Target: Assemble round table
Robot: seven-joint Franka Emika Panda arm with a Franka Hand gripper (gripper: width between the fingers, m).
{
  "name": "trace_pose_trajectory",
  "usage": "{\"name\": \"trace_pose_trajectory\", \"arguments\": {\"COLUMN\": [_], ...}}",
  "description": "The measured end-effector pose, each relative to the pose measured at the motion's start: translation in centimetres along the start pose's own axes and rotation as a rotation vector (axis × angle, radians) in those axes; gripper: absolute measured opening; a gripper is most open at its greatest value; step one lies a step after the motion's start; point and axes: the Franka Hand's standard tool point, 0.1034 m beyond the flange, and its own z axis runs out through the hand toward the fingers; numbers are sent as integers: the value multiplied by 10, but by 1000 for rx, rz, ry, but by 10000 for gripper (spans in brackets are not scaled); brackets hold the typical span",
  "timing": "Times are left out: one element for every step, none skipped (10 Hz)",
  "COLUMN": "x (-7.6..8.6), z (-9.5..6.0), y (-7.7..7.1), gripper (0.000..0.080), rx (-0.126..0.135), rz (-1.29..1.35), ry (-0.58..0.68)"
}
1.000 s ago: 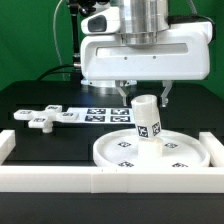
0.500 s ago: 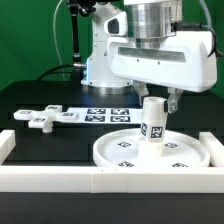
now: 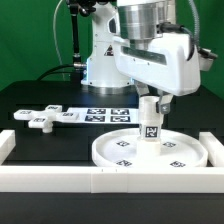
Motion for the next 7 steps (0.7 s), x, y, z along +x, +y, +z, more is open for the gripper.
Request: {"name": "trace_pose_trajectory", "arguments": {"x": [-1, 0, 2, 1, 1, 1, 1], "z": [0, 0, -2, -3, -3, -3, -3], "y": [0, 0, 1, 0, 0, 0, 0], "gripper": [519, 519, 620, 644, 648, 648, 648], "rx": [0, -1, 0, 2, 2, 2, 2], "rz": [-18, -82, -153, -204, -302, -385, -448], "ry": [0, 0, 2, 3, 3, 3, 3]}}
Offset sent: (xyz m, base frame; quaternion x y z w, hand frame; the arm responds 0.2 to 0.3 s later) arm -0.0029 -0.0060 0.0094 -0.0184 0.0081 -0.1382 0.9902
